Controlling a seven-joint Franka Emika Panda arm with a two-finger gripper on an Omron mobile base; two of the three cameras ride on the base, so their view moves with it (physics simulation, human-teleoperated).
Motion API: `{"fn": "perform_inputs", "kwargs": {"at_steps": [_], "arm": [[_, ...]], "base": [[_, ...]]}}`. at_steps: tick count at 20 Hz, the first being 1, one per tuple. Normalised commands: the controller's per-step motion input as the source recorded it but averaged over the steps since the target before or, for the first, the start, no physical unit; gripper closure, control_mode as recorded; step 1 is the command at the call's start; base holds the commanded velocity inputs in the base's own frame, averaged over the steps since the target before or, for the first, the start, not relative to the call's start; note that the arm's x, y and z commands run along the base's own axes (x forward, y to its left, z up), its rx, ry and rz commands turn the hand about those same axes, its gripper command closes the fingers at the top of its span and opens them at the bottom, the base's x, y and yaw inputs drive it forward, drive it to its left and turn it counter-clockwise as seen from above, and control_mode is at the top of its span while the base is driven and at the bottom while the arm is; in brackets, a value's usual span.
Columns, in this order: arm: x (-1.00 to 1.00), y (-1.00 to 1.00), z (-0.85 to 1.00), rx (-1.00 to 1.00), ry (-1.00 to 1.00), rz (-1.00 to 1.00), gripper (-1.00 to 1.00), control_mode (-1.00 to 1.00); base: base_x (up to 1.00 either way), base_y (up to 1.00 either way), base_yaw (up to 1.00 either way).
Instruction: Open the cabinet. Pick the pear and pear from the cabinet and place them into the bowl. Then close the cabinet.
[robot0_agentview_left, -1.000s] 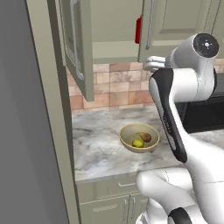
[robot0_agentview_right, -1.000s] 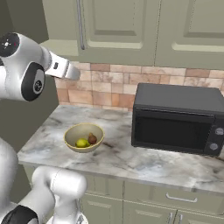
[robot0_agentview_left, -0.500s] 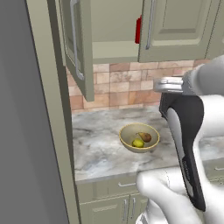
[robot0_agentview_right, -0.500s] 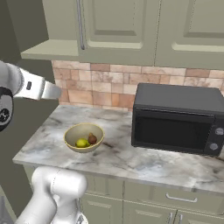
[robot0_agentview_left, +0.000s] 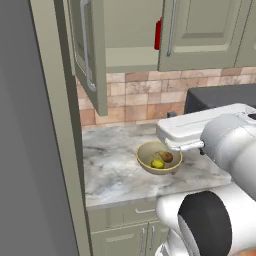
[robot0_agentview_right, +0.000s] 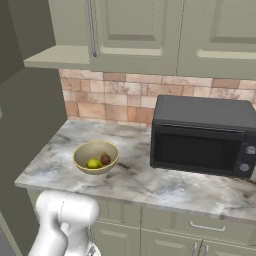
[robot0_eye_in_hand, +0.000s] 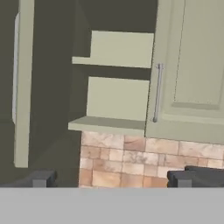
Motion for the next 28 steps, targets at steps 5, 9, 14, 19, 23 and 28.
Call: {"fn": "perform_inputs", "kwargs": {"at_steps": [5, 9, 14, 19, 23, 28], "arm": [[-0.12, 0.99, 0.04, -0.16, -0.55, 0.24, -1.00, -1.00], [0.02, 0.79, 0.00, -0.07, -0.49, 0.13, -1.00, -1.00], [0.04, 0.15, 0.00, 0.00, -0.10, 0.01, -1.00, -1.00], [0.32, 0.00, -0.07, 0.00, 0.00, 0.00, -1.00, -1.00], [0.35, 0.02, 0.00, 0.00, 0.00, -0.04, -1.00, -1.00], [0.55, 0.19, 0.00, 0.00, 0.03, -0.09, -1.00, -1.00]], "base": [[0.00, 0.00, 0.00], [0.00, 0.00, 0.00], [0.00, 0.00, 0.00], [0.00, 0.00, 0.00], [0.00, 0.00, 0.00], [0.00, 0.00, 0.00]]}}
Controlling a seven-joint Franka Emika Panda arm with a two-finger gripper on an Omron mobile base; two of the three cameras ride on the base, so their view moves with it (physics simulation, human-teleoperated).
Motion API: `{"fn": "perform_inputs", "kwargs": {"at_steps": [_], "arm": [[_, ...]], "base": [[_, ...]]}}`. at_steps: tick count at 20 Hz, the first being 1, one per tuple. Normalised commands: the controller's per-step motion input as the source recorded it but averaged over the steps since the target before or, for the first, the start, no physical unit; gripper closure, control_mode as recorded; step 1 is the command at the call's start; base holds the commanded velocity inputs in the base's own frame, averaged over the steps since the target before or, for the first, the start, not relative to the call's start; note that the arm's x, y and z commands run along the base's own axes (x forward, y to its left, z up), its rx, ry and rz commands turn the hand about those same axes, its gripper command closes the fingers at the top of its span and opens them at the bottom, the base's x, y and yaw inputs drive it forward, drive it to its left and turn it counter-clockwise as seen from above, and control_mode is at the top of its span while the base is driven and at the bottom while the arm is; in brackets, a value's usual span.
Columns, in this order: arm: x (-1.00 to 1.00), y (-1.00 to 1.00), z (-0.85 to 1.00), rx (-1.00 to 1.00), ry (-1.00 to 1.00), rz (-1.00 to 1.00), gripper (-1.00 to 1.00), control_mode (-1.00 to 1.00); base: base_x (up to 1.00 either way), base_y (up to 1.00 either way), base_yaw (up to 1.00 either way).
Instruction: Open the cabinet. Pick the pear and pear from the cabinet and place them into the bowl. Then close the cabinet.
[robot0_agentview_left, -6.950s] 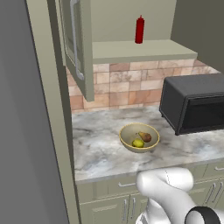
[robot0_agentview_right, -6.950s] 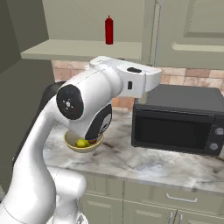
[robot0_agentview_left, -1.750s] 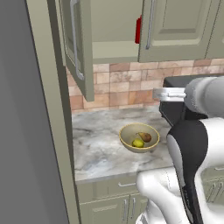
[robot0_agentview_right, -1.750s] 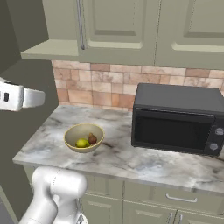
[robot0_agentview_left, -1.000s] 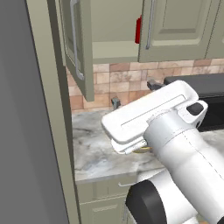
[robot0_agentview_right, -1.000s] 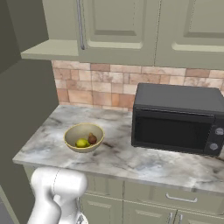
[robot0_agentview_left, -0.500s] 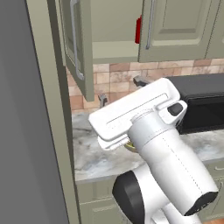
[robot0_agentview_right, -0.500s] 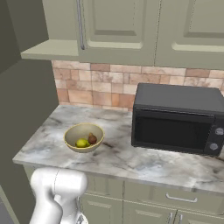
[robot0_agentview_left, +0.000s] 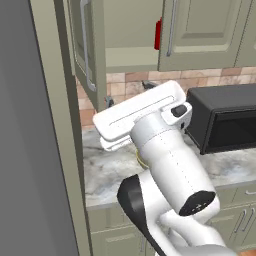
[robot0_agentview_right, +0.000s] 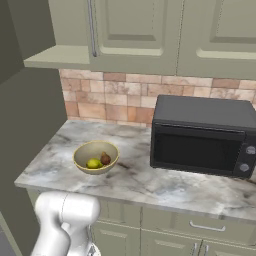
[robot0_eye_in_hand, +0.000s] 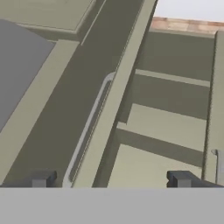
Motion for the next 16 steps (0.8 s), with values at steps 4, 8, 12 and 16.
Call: {"fn": "perform_inputs", "kwargs": {"at_steps": [4, 8, 12, 16], "arm": [[0.65, 0.03, 0.00, 0.03, 0.07, -0.03, -1.00, -1.00], [0.71, 0.04, -0.04, 0.01, 0.09, -0.02, -1.00, -1.00], [0.74, 0.66, -0.41, 0.06, 0.16, 0.00, -1.00, -1.00], [0.51, 0.94, -0.50, 0.13, 0.16, 0.00, -1.00, -1.00]], "base": [[0.00, 0.00, 0.00], [0.00, 0.00, 0.00], [0.00, 0.00, 0.00], [0.00, 0.00, 0.00]]}}
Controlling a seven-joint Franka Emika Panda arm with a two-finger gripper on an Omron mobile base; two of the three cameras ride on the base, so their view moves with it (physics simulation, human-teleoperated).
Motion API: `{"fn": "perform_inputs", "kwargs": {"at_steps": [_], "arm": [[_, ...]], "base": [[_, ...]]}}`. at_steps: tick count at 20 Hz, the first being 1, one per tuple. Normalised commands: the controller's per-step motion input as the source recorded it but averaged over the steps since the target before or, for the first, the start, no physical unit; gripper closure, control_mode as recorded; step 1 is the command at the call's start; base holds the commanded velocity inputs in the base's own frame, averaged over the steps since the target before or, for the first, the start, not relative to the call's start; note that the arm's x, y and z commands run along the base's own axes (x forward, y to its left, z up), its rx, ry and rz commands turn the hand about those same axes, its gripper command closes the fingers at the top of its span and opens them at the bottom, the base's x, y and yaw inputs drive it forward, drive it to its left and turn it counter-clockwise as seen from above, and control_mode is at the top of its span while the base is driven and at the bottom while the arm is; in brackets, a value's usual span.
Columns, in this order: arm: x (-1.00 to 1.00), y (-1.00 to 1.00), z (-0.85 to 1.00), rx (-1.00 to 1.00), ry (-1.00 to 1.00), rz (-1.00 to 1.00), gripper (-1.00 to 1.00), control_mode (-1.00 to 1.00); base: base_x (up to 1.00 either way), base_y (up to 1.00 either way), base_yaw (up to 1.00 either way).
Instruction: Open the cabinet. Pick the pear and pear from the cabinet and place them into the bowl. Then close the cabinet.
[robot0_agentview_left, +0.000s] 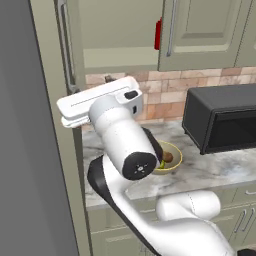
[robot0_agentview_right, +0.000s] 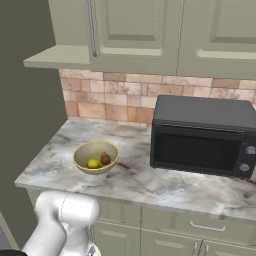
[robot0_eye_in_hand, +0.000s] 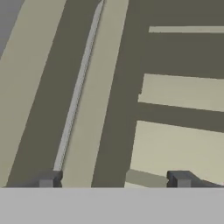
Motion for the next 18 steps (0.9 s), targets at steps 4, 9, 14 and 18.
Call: {"fn": "perform_inputs", "kwargs": {"at_steps": [4, 9, 14, 18], "arm": [[0.21, 0.30, -0.05, 0.01, 0.05, 0.00, -1.00, -1.00], [0.18, 0.08, 0.00, 0.00, 0.00, 0.00, -1.00, -1.00], [0.89, 0.37, -0.34, -0.04, 0.00, -0.01, -1.00, -1.00], [1.00, 0.21, -0.60, 0.00, 0.08, -0.01, -1.00, -1.00]], "base": [[0.00, 0.00, 0.00], [0.00, 0.00, 0.00], [0.00, 0.00, 0.00], [0.00, 0.00, 0.00]]}}
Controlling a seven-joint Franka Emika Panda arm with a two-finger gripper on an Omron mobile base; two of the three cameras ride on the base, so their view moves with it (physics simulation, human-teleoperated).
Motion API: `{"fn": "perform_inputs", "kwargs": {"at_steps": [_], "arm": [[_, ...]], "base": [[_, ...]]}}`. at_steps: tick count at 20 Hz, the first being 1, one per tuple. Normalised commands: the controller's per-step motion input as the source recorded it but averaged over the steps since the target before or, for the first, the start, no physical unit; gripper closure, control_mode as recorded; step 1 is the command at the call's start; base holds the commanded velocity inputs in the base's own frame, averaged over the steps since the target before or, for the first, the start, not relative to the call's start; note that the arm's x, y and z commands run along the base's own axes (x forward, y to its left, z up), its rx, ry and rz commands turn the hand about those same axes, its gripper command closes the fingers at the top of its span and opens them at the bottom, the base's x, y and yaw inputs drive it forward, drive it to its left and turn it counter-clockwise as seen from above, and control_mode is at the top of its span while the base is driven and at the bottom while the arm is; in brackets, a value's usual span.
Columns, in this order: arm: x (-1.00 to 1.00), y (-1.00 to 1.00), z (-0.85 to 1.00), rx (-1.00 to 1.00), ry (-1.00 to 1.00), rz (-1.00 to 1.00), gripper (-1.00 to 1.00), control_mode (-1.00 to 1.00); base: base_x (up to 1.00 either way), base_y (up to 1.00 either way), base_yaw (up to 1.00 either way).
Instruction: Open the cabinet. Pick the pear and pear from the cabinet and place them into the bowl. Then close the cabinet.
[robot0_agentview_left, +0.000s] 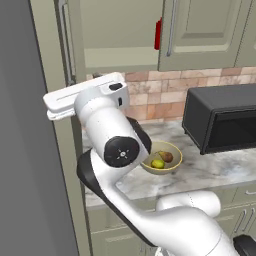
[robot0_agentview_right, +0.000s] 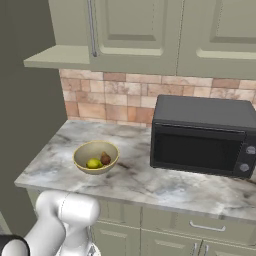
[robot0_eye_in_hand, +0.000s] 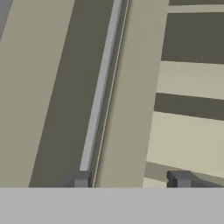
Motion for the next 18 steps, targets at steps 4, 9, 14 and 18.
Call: {"fn": "perform_inputs", "kwargs": {"at_steps": [4, 9, 14, 18], "arm": [[1.00, -0.19, -0.36, 0.00, 0.21, -0.11, -1.00, -1.00], [1.00, -0.90, 0.00, 0.02, 0.27, -0.24, -1.00, -1.00], [1.00, -1.00, -0.25, 0.09, 0.19, -0.19, -1.00, -1.00], [1.00, -1.00, -0.65, 0.14, 0.09, -0.06, -1.00, -1.00]], "base": [[0.00, 0.00, 0.00], [0.00, 0.00, 0.00], [0.00, 0.00, 0.00], [0.00, 0.00, 0.00]]}}
